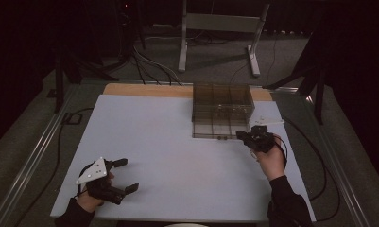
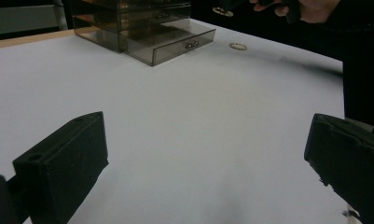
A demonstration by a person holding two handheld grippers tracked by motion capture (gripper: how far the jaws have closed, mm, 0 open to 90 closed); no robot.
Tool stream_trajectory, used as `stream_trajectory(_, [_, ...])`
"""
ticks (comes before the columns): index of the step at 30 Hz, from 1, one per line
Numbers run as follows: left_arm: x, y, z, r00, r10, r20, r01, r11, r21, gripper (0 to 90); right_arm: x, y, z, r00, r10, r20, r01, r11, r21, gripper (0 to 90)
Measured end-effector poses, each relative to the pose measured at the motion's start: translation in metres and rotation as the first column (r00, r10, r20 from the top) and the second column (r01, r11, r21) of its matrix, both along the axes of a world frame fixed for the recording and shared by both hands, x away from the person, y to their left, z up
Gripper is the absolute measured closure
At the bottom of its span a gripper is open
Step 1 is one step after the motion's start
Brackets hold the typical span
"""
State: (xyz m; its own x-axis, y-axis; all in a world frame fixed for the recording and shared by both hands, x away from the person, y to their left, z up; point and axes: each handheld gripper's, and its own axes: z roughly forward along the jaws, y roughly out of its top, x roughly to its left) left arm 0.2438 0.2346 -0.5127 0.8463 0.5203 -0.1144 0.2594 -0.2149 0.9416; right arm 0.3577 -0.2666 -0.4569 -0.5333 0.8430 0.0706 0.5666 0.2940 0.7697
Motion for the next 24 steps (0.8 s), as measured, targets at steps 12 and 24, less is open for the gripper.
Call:
stream_trajectory(12, [0.001,0.000,0.000,1.0000,-0.002,-0.001,0.002,1.0000,0.001,0.5,0.013,0.018,0.008,0.9994,0.035,0.000,-0.035,0.999,0.001,86.5])
stream_trajectory(24, [0.000,0.001,0.000,1.0000,-0.003,-0.001,0.003,1.0000,-0.003,0.5,0.029,0.042,0.012,0.9973,0.073,0.004,-0.073,0.997,0.003,86.4])
